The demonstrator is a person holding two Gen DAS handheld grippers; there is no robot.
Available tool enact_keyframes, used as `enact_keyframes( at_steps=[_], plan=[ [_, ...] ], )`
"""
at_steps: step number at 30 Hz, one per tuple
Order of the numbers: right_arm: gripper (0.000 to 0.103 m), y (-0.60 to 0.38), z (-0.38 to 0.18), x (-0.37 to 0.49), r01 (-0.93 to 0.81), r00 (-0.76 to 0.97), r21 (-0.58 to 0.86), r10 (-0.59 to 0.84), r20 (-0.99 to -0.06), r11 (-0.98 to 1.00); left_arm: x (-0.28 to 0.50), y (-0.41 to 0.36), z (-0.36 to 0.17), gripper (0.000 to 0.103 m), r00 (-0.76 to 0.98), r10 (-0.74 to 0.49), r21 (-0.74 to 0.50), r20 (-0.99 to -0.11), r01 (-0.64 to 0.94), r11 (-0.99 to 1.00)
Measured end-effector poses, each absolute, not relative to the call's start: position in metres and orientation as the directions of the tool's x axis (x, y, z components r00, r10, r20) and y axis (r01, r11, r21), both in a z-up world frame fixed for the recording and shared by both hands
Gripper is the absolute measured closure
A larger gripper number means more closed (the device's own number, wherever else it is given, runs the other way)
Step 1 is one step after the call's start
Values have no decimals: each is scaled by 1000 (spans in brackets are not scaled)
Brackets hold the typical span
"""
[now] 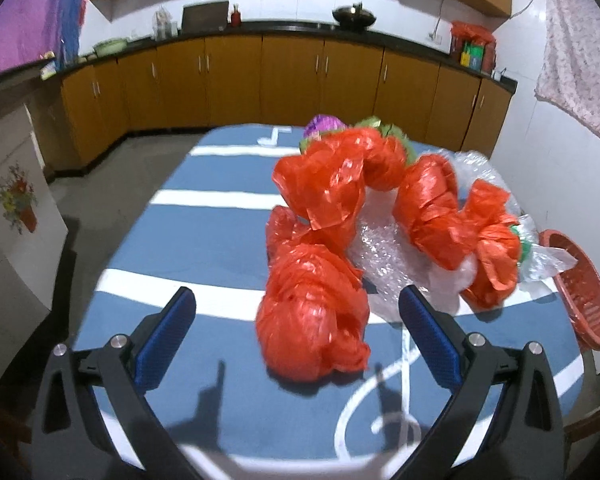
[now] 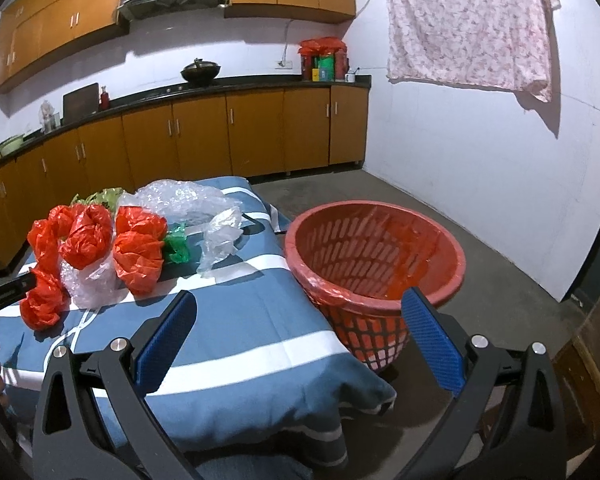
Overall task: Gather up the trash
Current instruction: 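Grasp a red bag with the left tool while the right tool grasps clear plastic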
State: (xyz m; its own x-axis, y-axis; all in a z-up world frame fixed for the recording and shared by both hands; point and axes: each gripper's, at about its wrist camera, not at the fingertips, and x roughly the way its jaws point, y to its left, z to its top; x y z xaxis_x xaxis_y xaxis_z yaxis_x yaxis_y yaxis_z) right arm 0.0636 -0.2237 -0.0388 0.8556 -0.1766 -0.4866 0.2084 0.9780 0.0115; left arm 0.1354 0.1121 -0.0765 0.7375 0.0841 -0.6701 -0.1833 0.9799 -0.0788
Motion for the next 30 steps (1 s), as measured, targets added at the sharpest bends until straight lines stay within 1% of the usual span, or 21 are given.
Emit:
enact_keyframes(
  at_steps=[4, 8, 12, 14, 16, 18, 20, 21, 22, 24, 30],
  plan=[
    [2, -219, -42, 77, 196, 849, -3, -171, -500, 981, 159, 113, -91, 23, 698, 88, -55, -710, -179, 982],
    [2, -217, -45, 91, 187, 844, -4, -163, -511, 982, 171, 116, -98, 26, 688, 75, -52, -722, -163, 985],
    [2, -213, -45, 104, 170, 845, 8, -141, -517, 985, 173, 120, -101, 38, 682, 50, -52, -730, -129, 990],
    [2, -209, -46, 110, 159, 846, 9, -132, -517, 987, 171, 124, -104, 39, 676, 39, -56, -736, -119, 991],
    [2, -204, -45, 116, 147, 848, 9, -121, -515, 989, 173, 127, -108, 37, 665, 29, -66, -746, -117, 991],
    [2, -198, -44, 121, 135, 851, 9, -111, -513, 991, 175, 130, -110, 36, 664, 16, -82, -748, -116, 990],
    [2, -193, -43, 123, 124, 855, 4, -104, -507, 992, 175, 130, -111, 44, 669, 8, -91, -743, -113, 989],
    [2, -191, -43, 124, 120, 857, -1, -104, -505, 993, 175, 131, -110, 52, 670, 1, -95, -742, -106, 990],
    [2, -190, -42, 125, 116, 858, -6, -103, -502, 993, 176, 130, -109, 54, 671, -4, -97, -741, -100, 990],
    [2, -188, -41, 129, 113, 859, -11, -103, -501, 994, 173, 131, -107, 57, 676, -5, -91, -737, -92, 992],
    [2, -197, -44, 143, 144, 850, 11, -118, -513, 989, 158, 149, -99, 58, 692, 31, -67, -721, -114, 991]
  ],
)
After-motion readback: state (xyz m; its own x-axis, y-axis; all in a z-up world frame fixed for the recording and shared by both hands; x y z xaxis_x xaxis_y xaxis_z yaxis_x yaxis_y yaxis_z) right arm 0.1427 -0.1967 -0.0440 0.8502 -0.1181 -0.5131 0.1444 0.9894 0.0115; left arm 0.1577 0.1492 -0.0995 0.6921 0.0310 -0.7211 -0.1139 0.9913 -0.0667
